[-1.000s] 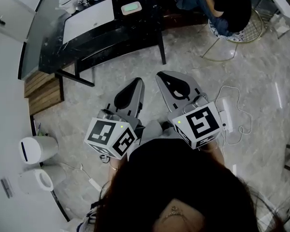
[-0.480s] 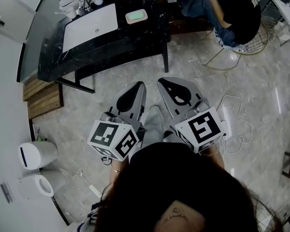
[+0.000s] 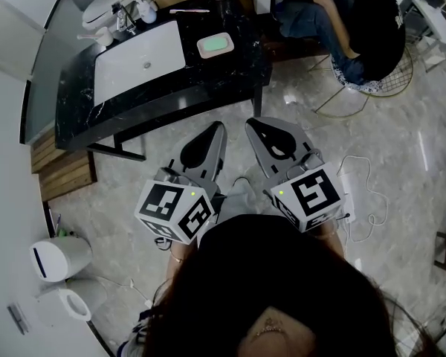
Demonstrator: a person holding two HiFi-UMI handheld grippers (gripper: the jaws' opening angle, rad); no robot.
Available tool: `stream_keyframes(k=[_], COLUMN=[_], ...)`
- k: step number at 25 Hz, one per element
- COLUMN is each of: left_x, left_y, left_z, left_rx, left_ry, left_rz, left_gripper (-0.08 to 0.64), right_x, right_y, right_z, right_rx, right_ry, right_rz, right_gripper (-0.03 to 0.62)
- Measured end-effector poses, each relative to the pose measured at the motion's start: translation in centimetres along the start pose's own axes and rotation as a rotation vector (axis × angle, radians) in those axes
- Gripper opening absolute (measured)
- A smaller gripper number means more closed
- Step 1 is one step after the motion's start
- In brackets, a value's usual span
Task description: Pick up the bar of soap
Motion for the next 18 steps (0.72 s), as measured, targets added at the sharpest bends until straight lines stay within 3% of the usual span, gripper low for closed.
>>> stream_keyframes(k=[8, 18], left_x=[-4.7, -7.1], left_y=[-1.4, -1.0], left_z=[0.3, 1.3], left_rx=[0.012, -0.012], left_ry=[0.009, 0.019], left_rz=[-0.017, -0.048], left_gripper=[-0.003, -0.003], right_x=[-0.3, 0.8], right_y=[-1.1, -0.6], right_z=[4.4, 6.6], right_rx=[-0.007, -0.024], right_ry=[0.001, 0.023], right_rz=[0.008, 0.026], right_gripper=[0.008, 0.008])
Point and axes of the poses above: the fingertips, and each gripper's own axes: z forward along the fingers, x to its right, y out of its underside, the point moved 8 cm from there along -z, backward along the fingers, and after that the axes turned 10 degrees about y, right-handed, at the moved point
